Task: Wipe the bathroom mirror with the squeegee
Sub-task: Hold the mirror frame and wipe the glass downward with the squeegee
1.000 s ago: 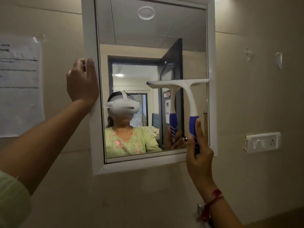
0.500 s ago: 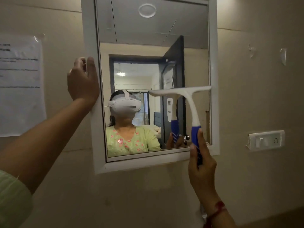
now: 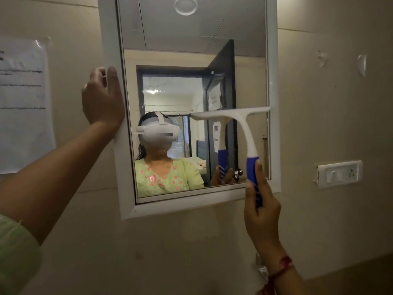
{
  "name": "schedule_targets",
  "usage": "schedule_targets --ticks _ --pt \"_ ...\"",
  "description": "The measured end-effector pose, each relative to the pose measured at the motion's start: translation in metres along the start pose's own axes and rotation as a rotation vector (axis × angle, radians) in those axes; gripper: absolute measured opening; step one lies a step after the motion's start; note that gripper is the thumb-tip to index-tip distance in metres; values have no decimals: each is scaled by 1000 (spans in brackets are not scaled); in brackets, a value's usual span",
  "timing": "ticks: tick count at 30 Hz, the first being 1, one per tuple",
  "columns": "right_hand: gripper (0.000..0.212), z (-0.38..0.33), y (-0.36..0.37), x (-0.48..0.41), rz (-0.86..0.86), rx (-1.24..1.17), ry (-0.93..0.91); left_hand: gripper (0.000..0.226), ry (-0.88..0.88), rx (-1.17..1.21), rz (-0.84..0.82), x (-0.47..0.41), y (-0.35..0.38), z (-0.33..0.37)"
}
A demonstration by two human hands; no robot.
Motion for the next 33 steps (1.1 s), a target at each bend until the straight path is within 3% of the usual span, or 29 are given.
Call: schedule_targets --ticks 4,10,16,33 --pt "48 0 2 -8 9 10 -21 46 10 -5 4 0 1 2" --pt "49 13 -8 61 -21 67 51 46 7 -7 2 0 0 1" --pt "51 8 1 33 5 31 73 46 -12 1 -6 -1 3 -1" --pt "48 12 -28 84 -69 70 124 45 -14 20 -12 1 1 -1"
Point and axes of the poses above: each hand's wrist, its own x-axis away from the middle knuckle, its own y-axis out of the palm, z = x × y, the point moved 3 cm from there along -x, towards the middle knuckle, and after that the axes turned 7 degrees about z, right-handed, at the moved point
